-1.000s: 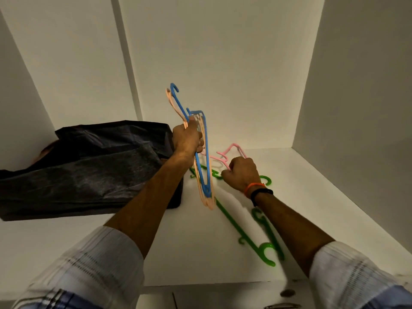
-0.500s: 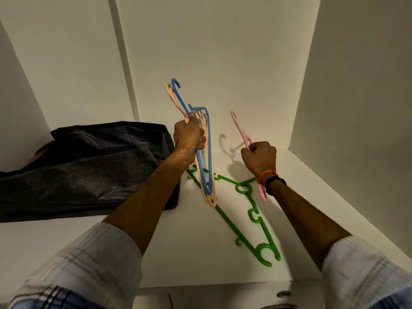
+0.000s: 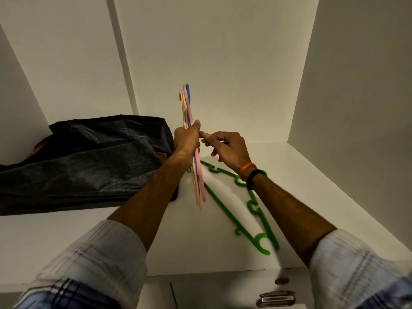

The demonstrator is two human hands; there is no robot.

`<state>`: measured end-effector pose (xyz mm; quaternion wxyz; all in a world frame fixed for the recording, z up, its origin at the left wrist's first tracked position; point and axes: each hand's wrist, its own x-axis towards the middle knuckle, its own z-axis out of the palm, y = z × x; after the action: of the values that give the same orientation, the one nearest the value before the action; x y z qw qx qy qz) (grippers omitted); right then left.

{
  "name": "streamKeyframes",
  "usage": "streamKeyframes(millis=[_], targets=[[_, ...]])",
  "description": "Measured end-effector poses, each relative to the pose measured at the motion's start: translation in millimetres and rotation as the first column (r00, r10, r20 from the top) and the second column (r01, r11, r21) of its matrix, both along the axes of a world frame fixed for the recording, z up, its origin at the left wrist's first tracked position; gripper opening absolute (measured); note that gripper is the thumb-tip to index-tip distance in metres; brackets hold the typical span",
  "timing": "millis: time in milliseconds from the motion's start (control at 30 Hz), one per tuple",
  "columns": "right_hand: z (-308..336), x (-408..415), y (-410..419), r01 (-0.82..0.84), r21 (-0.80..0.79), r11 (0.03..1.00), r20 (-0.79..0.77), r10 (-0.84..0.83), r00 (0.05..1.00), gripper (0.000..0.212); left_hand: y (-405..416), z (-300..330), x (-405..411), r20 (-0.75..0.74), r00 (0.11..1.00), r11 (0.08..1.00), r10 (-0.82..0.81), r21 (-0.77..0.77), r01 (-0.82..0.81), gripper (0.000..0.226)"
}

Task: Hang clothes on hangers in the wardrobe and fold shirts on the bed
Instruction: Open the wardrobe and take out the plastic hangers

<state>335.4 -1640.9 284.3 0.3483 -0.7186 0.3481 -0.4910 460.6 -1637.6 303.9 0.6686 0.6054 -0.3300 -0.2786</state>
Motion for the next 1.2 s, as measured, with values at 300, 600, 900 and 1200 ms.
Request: streamKeyframes(millis=[300,600,900,1200], targets=[[-37.5,-54.2,-22.0,0.389,-0.032,0.921,-0.880,-0.210,0.426,0.048,-7.0,-13.1,2.8,-0.014,0.996,0.996,0.087,-0.027,-0.088,0.028],[-51.5,-58.9,-23.5,0.497,0.094,0.862,-0.764,-0.258,0.591,0.038,-8.8,-17.7,-11.5,-0.174,0.981,0.996,-0.081,-0.036,0.076,0.030],[-39.4,-47.6,-28.8,0.485,0.211,0.849,-0.451,-0.356,0.819,0.024,-2.5,-14.2,-16.0,-0.155,0.980,0.992,-0.122,-0.020,0.121,0.033],[-0.1,-17.9,-23.2,0.358,0.227,0.906,0.046,-0.377,0.925,0.012,-0.6,-11.8,-22.3,-0.140,0.981,0.991,-0.131,-0.042,0.126,0.040]])
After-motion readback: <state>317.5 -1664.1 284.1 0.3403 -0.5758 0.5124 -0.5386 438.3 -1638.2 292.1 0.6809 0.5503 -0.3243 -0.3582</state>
